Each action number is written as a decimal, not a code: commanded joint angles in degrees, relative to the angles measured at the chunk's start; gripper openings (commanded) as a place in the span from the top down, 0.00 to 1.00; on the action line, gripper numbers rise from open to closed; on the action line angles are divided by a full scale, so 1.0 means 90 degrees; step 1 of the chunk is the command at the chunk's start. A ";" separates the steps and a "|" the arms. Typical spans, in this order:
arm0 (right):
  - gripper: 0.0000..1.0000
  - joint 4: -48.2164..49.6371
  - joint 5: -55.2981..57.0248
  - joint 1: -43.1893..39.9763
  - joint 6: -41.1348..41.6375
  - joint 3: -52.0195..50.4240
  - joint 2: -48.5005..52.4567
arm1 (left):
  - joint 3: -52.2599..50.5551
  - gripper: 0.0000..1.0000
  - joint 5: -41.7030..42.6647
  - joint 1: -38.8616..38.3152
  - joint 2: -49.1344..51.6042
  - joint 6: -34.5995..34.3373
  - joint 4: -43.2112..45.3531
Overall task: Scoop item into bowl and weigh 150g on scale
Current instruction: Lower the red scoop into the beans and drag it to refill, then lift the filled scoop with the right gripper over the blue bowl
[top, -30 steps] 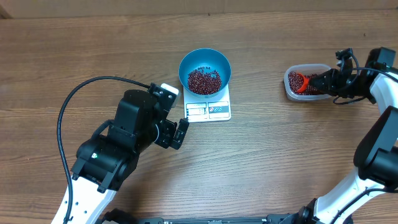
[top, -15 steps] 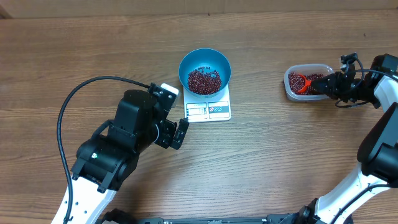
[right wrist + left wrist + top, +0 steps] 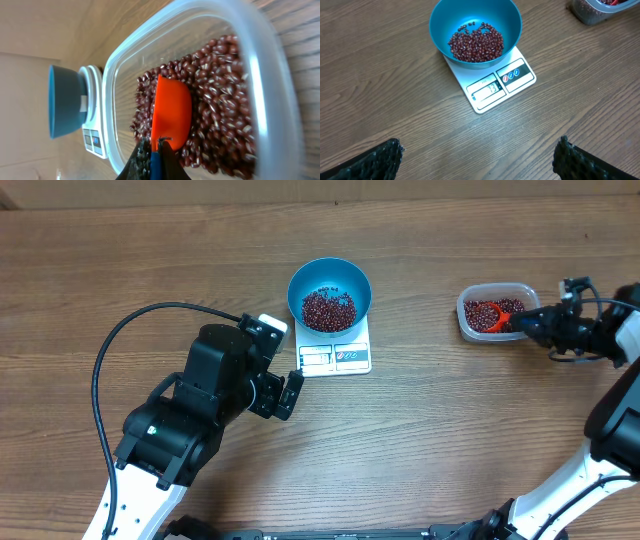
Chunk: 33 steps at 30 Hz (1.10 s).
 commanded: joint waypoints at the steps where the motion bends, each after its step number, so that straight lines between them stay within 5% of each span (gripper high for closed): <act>1: 0.97 -0.0163 -0.0561 -0.0219 -0.0440 -0.0058 0.0068 | -0.0022 0.01 -0.0041 -0.0041 -0.0036 -0.0036 0.0007; 33: 0.97 -0.0187 -0.2484 -0.0350 -0.0534 -0.0058 0.0068 | -0.0022 0.00 -0.0041 -0.0041 -0.0036 -0.0036 0.0007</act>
